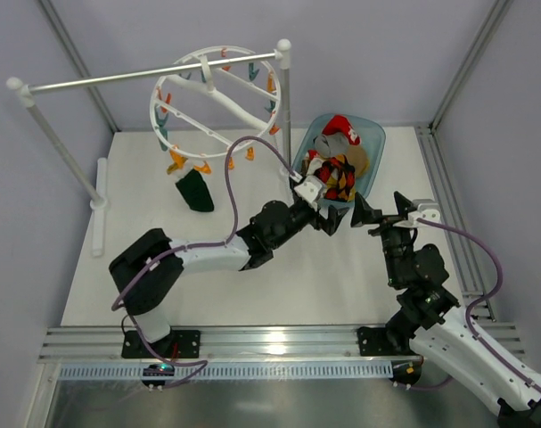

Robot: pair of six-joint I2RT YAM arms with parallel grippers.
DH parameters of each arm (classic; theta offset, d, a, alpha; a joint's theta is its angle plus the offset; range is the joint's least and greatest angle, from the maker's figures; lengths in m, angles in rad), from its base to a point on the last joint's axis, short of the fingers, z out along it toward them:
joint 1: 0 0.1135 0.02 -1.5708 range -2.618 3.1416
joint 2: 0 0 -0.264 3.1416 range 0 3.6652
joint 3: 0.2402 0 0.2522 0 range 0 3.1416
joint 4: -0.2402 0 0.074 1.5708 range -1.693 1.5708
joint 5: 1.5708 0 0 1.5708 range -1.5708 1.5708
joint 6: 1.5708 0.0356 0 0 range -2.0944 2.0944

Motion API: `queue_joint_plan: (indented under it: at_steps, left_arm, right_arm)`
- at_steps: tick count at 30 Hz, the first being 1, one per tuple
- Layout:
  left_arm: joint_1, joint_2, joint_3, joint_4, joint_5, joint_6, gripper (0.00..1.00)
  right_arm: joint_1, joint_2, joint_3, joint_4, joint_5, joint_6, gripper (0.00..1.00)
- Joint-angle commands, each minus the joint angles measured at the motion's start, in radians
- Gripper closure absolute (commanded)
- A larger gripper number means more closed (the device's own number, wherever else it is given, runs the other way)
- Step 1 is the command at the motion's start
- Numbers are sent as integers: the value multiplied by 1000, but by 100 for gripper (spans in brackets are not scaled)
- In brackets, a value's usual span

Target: Remove the socks clipped to the hanger

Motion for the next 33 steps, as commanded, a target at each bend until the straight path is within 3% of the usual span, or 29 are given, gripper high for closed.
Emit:
queue_joint_plan:
  at_steps: [1, 4, 10, 14, 17, 20, 24, 33]
  left_arm:
    - [-28, -105, -109, 123, -128, 51, 0]
    - [-28, -181, -201, 55, -280, 51, 0]
    - [12, -298, -518, 191, -613, 25, 0]
    - [130, -376, -657, 241, -703, -129, 0]
    - [159, -404, -691, 261, -771, -111, 0]
    - [216, -418, -683, 236, -782, -110, 0]
    - [372, -409, -688, 208, -728, -185, 0]
    - [501, -306, -652, 302, -687, -199, 0]
  right_arm:
    - [-6, 13, 46, 31, -6, 17, 0]
    - [-4, 11, 48, 25, -8, 17, 0]
    - [-4, 6, 49, 19, -29, 43, 0]
    - [-4, 16, 55, 16, -44, 45, 0]
    - [-6, 23, 58, 11, -44, 45, 0]
    - [-4, 26, 58, 9, -47, 45, 0]
    - [-4, 22, 60, 3, -49, 43, 0]
    - [-4, 10, 52, 2, -61, 45, 0]
